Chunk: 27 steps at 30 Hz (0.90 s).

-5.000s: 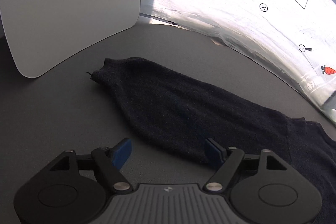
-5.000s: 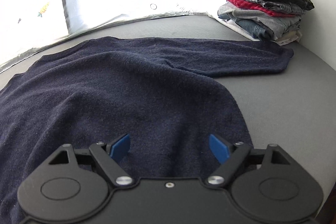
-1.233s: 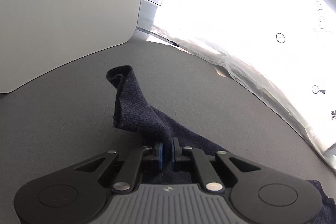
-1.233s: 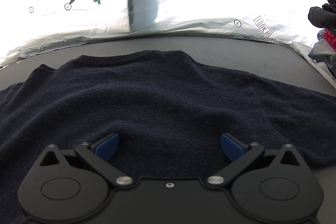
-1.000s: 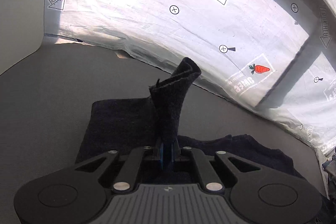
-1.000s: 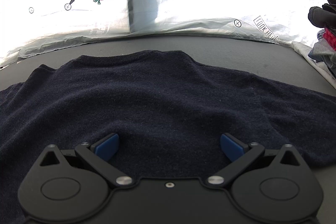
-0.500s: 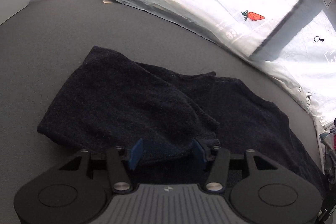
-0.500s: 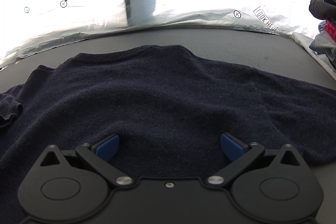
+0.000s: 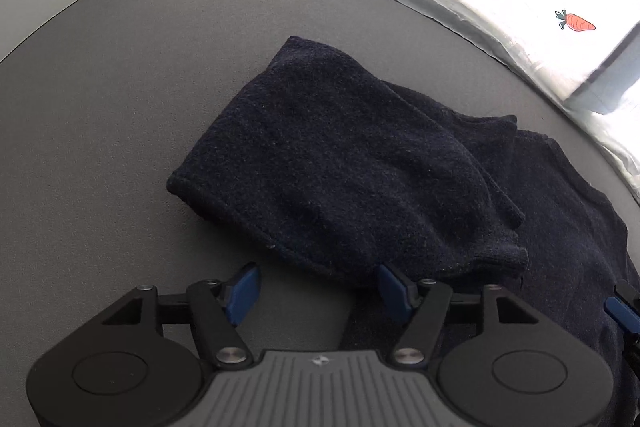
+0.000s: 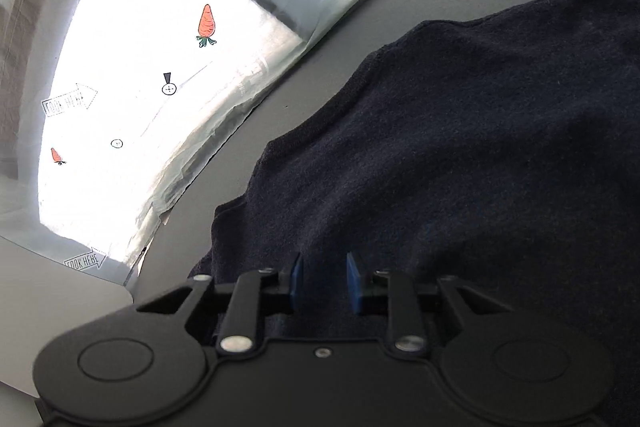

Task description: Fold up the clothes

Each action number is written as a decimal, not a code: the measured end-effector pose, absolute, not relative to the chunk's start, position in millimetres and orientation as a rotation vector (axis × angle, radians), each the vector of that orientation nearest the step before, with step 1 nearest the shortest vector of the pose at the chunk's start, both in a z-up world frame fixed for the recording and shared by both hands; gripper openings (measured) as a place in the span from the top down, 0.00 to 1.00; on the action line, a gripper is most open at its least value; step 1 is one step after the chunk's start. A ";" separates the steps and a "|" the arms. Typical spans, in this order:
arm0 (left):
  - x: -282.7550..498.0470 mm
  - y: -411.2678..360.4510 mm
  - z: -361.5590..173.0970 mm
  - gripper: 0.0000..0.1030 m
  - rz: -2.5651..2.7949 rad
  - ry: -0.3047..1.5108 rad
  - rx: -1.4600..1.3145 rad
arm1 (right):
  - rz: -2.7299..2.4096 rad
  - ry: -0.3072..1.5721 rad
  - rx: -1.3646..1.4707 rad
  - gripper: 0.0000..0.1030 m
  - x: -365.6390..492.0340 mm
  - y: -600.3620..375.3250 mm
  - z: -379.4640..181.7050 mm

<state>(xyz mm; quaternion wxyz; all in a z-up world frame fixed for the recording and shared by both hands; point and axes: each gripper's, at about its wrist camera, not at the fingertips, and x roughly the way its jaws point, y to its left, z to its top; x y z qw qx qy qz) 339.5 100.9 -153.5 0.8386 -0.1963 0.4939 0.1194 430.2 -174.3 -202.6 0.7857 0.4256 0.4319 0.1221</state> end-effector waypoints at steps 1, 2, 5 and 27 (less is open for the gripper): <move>341.2 100.1 -154.0 0.31 0.250 1.049 -0.408 | 0.290 0.953 0.999 0.83 433.0 -167.6 -207.6; 342.7 99.1 -154.6 0.27 0.246 1.053 -0.404 | 0.316 0.974 1.070 0.84 435.6 -160.0 -212.6; 345.8 94.2 -156.2 0.21 0.240 1.062 -0.378 | 0.372 1.035 1.199 0.83 444.6 -133.7 -224.4; 354.9 75.5 -166.0 0.01 0.224 1.078 -0.282 | 0.377 1.298 1.125 0.68 470.0 -32.6 -228.1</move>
